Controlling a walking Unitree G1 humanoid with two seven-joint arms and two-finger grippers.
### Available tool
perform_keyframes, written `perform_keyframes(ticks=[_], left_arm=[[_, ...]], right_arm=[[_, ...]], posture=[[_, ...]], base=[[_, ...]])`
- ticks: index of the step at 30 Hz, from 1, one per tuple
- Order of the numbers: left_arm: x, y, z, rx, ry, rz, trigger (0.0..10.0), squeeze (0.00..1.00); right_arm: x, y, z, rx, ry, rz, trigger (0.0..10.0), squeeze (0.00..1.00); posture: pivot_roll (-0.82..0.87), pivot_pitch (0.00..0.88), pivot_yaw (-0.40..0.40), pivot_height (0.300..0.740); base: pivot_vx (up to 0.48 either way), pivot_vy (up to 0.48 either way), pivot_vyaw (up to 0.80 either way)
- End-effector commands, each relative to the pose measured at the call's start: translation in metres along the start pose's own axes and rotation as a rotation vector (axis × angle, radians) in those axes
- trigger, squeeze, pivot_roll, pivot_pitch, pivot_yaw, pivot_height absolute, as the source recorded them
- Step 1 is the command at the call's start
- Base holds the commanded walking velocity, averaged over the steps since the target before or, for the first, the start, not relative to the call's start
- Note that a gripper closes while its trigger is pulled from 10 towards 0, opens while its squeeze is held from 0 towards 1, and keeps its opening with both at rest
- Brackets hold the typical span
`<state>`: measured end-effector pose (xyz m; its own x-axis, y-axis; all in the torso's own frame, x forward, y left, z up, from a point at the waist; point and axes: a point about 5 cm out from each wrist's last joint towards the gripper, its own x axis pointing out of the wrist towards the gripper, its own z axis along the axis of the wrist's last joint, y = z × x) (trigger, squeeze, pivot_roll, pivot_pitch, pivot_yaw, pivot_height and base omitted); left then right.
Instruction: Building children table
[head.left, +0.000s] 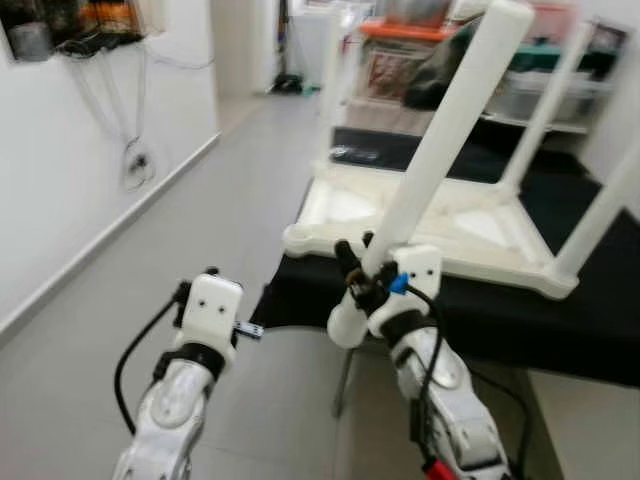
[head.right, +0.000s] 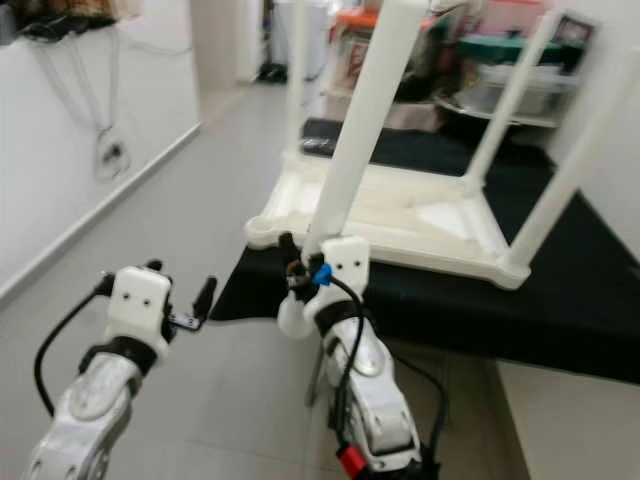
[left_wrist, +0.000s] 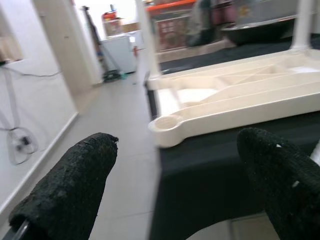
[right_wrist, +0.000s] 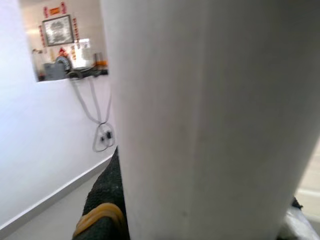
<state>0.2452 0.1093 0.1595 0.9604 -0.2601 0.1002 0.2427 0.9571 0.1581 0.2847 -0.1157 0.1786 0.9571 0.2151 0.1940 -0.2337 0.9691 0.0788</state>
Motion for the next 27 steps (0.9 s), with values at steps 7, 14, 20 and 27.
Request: perform_keyframes(ticks=[7, 14, 20, 27], left_arm=[[0.0, -0.003, 0.002, 0.02, -0.007, -0.016, 10.0, 0.0], [0.002, 0.0, -0.001, 0.024, 0.005, -0.004, 10.0, 0.0], [0.001, 0.001, -0.005, 0.003, 0.027, 0.005, 10.0, 0.0], [-0.004, -0.006, -0.008, -0.017, 0.042, -0.044, 10.0, 0.0]], right_arm=[[0.017, 0.0, 0.018, 0.017, -0.061, 0.003, 10.0, 0.0], [0.02, -0.004, 0.013, 0.007, -0.043, 0.007, 10.0, 0.0], [0.023, -0.003, 0.016, 0.019, -0.051, 0.018, 10.0, 0.0], [0.026, 0.007, 0.036, 0.127, -0.123, 0.147, 10.0, 0.0]], posture=[[0.08, 0.0, -0.09, 0.74], [0.08, 0.0, -0.096, 0.74], [0.08, 0.0, -0.095, 0.74], [0.08, 0.0, -0.096, 0.74]], base=[[0.455, 0.0, 0.0], [0.454, 0.0, 0.0], [0.052, 0.0, 0.0], [0.0, 0.0, 0.0]])
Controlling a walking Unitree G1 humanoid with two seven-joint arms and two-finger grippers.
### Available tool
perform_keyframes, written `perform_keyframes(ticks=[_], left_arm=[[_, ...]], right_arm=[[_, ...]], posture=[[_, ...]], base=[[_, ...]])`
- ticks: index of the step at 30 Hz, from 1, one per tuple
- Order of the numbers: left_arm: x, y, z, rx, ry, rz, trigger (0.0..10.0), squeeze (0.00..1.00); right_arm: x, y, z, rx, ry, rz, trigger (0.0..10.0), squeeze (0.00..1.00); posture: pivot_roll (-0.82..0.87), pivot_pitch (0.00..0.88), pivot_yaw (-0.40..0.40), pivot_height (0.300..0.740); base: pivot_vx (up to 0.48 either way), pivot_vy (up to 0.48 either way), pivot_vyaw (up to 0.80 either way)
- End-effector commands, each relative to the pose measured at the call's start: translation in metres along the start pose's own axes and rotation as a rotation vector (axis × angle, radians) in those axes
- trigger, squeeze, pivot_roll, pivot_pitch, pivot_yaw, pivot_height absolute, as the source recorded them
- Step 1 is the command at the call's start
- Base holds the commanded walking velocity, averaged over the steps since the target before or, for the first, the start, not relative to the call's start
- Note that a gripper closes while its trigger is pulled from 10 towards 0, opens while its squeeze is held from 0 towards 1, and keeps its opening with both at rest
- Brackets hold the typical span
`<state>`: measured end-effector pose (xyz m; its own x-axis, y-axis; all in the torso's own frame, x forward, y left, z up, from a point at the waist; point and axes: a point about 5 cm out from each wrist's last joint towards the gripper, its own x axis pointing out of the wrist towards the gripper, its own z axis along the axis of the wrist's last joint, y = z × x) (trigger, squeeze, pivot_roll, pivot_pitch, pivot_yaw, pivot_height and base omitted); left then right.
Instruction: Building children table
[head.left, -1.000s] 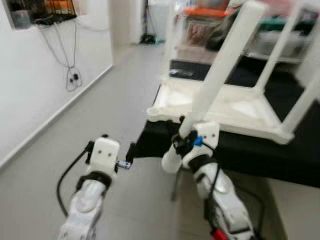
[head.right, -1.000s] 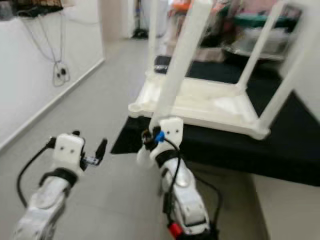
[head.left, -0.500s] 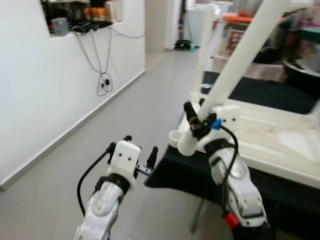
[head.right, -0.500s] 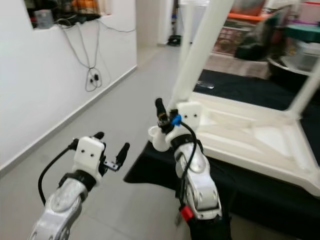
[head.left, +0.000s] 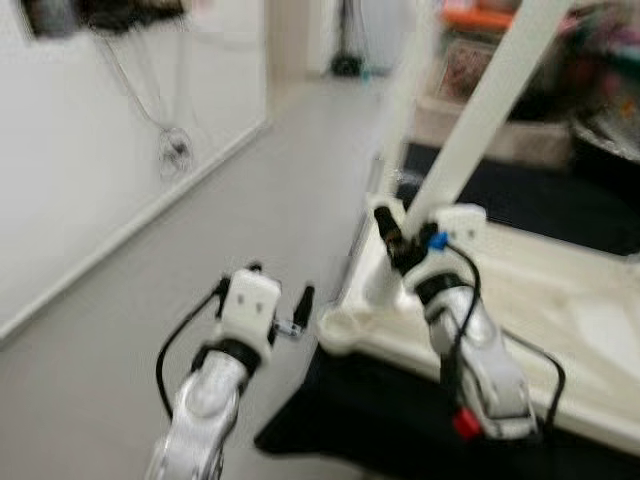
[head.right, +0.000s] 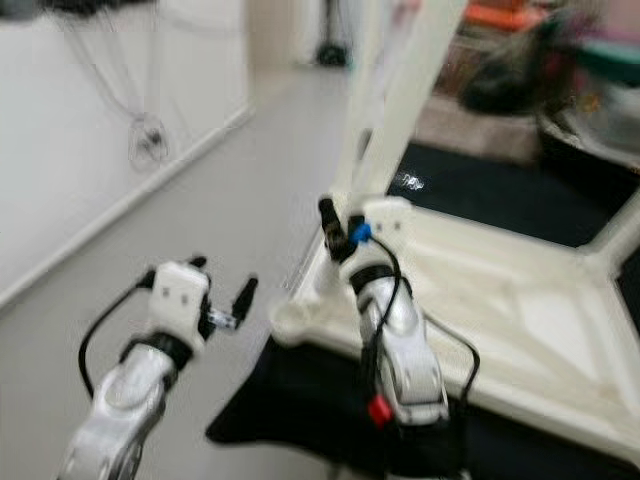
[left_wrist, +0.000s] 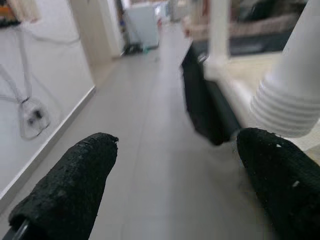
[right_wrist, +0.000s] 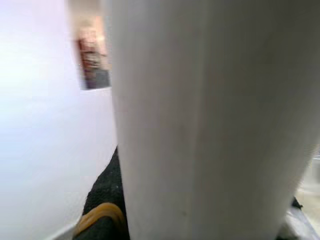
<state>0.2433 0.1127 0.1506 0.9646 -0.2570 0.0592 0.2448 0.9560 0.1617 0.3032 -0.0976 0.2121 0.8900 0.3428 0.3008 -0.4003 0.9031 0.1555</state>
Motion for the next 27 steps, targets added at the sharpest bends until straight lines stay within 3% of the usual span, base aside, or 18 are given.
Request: perform_keyframes(ticks=[1, 4, 6, 7, 9, 13, 17, 22, 27], left_arm=[[-0.003, -0.01, -0.001, -0.028, 0.009, -0.061, 10.0, 0.0], [-0.013, -0.019, -0.009, -0.048, 0.028, -0.137, 10.0, 0.0], [-0.024, -0.027, -0.021, -0.067, 0.072, -0.202, 10.0, 0.0], [-0.024, -0.027, -0.021, -0.067, 0.072, -0.202, 10.0, 0.0], [-0.03, -0.03, -0.027, -0.073, 0.097, -0.23, 10.0, 0.0], [-0.032, -0.031, -0.023, -0.091, 0.092, -0.234, 10.0, 0.0], [-0.038, -0.035, -0.015, -0.122, 0.084, -0.265, 10.0, 0.0], [-0.045, -0.041, -0.009, -0.141, 0.074, -0.299, 10.0, 0.0], [-0.057, -0.045, -0.003, -0.152, 0.089, -0.314, 10.0, 0.0]], right_arm=[[-0.001, -0.006, 0.014, -0.002, -0.045, 0.028, 10.0, 0.0], [0.006, -0.007, 0.02, -0.01, -0.052, 0.116, 10.0, 0.0], [0.016, -0.012, 0.02, -0.006, -0.02, 0.241, 10.0, 0.0], [0.016, -0.012, 0.02, -0.006, -0.02, 0.241, 10.0, 0.0], [0.026, -0.015, 0.018, 0.013, 0.015, 0.358, 10.0, 0.0], [0.037, -0.014, 0.017, 0.021, 0.078, 0.498, 10.0, 0.0], [0.06, -0.008, 0.014, -0.01, 0.163, 0.67, 10.0, 0.0], [0.067, -0.006, 0.012, -0.028, 0.216, 0.771, 10.0, 0.0], [0.063, -0.015, 0.021, -0.023, 0.263, 1.063, 10.0, 0.0]], posture=[[0.08, 0.0, -0.098, 0.74], [0.08, 0.0, -0.094, 0.74], [0.08, 0.0, -0.093, 0.74], [0.08, 0.0, -0.093, 0.74], [0.08, 0.0, -0.098, 0.74], [0.09, 0.0, -0.106, 0.74], [0.09, 0.02, -0.103, 0.74], [0.11, 0.071, -0.11, 0.74], [0.11, 0.135, -0.114, 0.74]], base=[[0.0, 0.0, 0.0], [0.0, 0.0, 0.0], [0.0, 0.0, 0.0], [0.0, 0.0, 0.0], [0.0, 0.0, 0.0], [0.0, 0.0, 0.0], [0.0, 0.0, 0.0], [0.0, 0.0, 0.0], [0.0, 0.0, 0.0]])
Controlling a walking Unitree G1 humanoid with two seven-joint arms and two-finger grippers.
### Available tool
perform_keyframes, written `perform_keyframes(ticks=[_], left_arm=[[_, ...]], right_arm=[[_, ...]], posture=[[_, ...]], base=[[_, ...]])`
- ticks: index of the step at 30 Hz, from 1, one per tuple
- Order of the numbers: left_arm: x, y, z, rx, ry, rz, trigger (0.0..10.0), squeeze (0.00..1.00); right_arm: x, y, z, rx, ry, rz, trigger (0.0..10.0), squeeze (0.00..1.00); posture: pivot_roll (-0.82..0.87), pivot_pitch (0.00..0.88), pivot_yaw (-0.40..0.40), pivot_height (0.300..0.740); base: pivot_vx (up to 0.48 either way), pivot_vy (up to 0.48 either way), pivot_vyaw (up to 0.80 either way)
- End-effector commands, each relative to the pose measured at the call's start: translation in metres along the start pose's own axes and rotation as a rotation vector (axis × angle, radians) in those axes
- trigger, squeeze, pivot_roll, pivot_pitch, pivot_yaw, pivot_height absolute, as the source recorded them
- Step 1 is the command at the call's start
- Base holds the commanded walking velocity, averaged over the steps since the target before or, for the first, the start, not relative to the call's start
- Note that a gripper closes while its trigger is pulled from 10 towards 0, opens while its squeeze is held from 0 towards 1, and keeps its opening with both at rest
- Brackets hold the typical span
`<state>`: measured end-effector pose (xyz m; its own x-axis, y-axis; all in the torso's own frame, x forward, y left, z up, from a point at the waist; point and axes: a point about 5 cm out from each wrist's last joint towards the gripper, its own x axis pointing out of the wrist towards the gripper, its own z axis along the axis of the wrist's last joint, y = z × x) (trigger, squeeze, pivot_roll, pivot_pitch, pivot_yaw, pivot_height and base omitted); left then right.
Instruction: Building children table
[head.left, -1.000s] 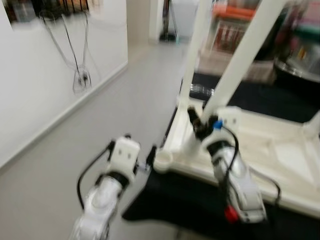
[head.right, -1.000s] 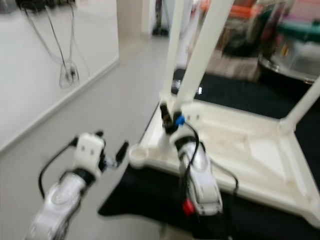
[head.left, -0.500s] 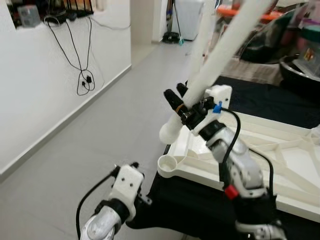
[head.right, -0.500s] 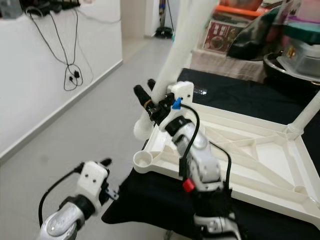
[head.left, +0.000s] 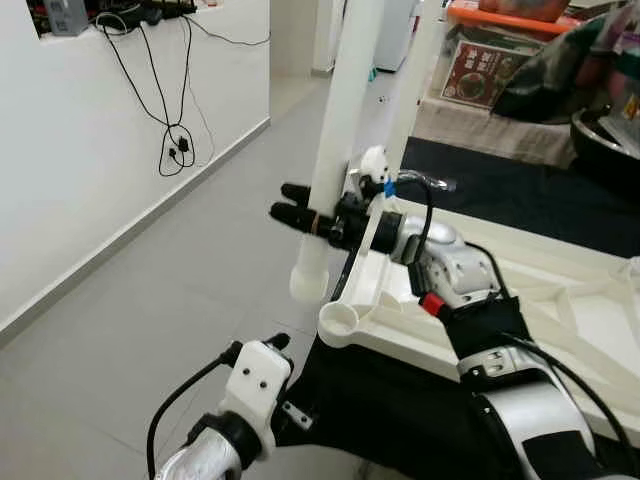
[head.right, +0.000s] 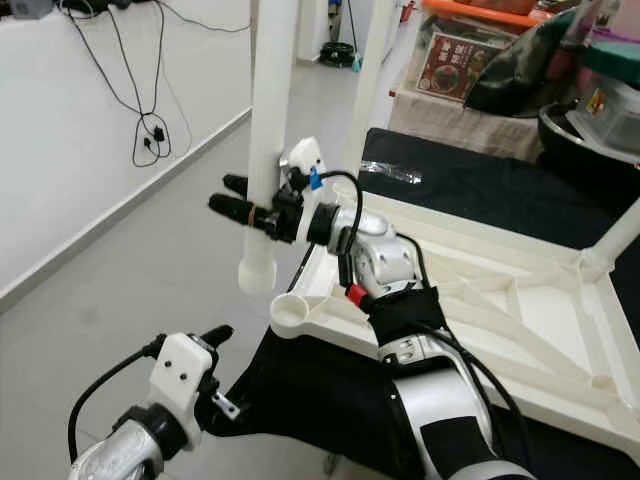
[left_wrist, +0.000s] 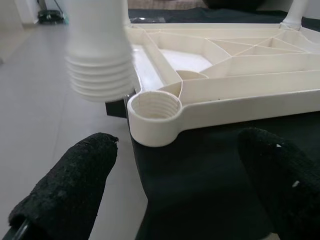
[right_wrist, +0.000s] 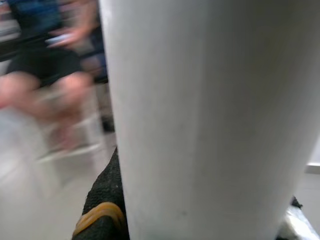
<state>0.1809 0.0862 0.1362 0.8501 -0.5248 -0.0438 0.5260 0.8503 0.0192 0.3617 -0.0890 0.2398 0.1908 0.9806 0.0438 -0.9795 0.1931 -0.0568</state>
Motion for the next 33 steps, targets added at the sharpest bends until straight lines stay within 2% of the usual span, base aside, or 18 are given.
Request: perform_keyframes(ticks=[1, 3, 9, 18, 33], left_arm=[[-0.002, -0.003, 0.001, -0.009, 0.013, -0.013, 10.0, 0.0], [-0.006, -0.004, 0.003, -0.002, 0.017, -0.025, 10.0, 0.0], [-0.013, -0.008, 0.006, -0.005, 0.033, -0.037, 10.0, 0.0], [-0.018, -0.004, 0.005, -0.008, 0.063, -0.018, 10.0, 0.0], [-0.021, -0.001, 0.005, 0.012, 0.085, -0.034, 10.0, 0.0]], right_arm=[[-0.006, -0.001, 0.009, -0.022, -0.022, 0.077, 10.0, 0.0], [-0.01, -0.005, 0.015, -0.049, -0.017, 0.122, 10.0, 0.0], [-0.014, -0.01, 0.021, -0.102, 0.002, 0.153, 10.0, 0.0], [-0.024, -0.007, 0.014, -0.072, 0.025, 0.27, 10.0, 0.0], [-0.041, -0.009, 0.009, -0.085, 0.033, 0.246, 10.0, 0.0]], posture=[[0.11, 0.135, -0.114, 0.74], [0.11, 0.146, -0.111, 0.74], [0.12, 0.176, -0.107, 0.74], [0.14, 0.176, -0.099, 0.74], [0.16, 0.163, -0.074, 0.74]], base=[[0.0, 0.0, 0.0], [0.0, 0.0, 0.0], [0.0, 0.0, 0.0], [0.0, 0.0, 0.0], [0.0, 0.0, 0.0]])
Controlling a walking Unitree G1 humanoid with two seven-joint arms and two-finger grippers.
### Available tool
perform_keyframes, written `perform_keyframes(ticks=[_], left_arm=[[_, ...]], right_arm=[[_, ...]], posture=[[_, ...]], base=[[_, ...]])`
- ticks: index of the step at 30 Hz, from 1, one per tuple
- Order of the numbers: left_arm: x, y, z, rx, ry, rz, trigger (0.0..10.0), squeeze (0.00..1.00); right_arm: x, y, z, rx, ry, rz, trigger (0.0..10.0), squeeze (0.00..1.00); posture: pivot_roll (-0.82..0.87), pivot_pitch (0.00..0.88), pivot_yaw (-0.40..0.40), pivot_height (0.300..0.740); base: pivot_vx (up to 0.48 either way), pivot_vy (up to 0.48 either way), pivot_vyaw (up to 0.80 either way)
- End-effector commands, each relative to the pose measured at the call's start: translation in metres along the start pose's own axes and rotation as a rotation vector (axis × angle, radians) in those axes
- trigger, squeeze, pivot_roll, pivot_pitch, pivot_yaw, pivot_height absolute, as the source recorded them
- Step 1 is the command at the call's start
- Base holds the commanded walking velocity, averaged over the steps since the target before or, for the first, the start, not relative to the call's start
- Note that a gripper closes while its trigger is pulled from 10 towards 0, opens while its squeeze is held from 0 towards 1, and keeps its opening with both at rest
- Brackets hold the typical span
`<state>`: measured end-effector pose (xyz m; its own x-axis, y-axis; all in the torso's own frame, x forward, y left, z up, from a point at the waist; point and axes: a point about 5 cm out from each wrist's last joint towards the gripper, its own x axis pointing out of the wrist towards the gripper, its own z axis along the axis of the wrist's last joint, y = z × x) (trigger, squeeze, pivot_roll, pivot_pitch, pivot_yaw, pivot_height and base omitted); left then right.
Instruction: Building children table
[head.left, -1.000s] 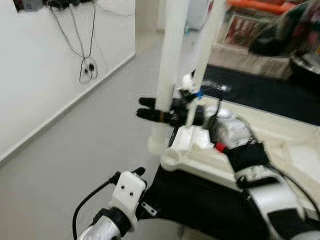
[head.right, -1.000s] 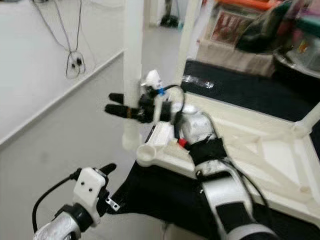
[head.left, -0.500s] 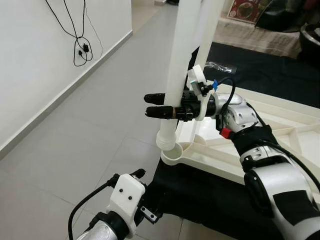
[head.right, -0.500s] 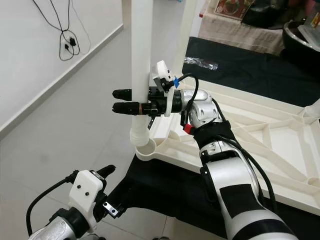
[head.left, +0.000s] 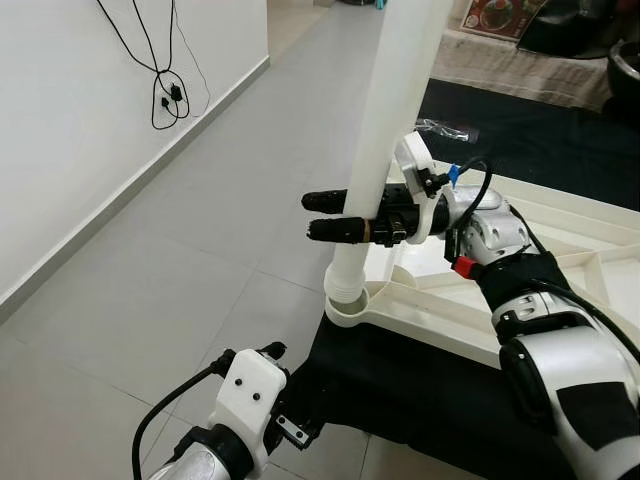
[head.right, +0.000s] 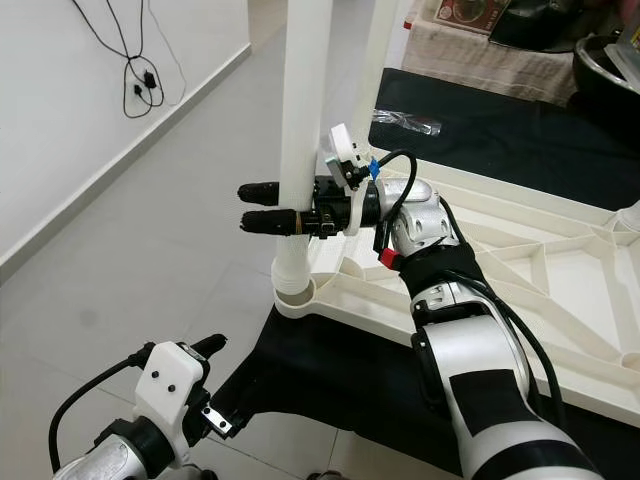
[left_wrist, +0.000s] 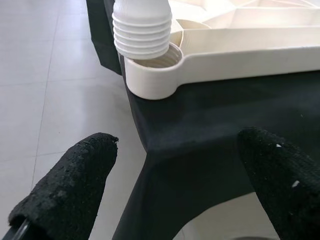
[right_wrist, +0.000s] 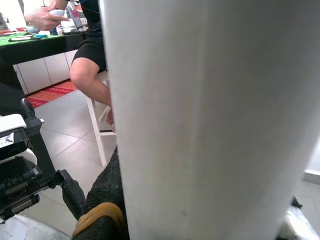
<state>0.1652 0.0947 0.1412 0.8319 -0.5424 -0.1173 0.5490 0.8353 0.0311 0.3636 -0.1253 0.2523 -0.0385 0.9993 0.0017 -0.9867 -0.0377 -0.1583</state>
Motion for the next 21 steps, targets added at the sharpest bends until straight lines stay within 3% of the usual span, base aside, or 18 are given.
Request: perform_keyframes(ticks=[1, 21], left_arm=[[-0.003, 0.0, 0.0, -0.002, 0.012, -0.008, 10.0, 0.0], [-0.006, 0.009, -0.001, 0.039, 0.038, -0.007, 10.0, 0.0]], right_arm=[[-0.006, 0.002, -0.005, 0.013, 0.014, 0.013, 10.0, 0.0], [-0.006, 0.013, -0.006, 0.001, 0.06, 0.081, 10.0, 0.0]], posture=[[0.16, 0.163, -0.074, 0.74], [0.18, 0.156, -0.057, 0.74]], base=[[0.0, 0.0, 0.0], [0.0, 0.0, 0.0]])
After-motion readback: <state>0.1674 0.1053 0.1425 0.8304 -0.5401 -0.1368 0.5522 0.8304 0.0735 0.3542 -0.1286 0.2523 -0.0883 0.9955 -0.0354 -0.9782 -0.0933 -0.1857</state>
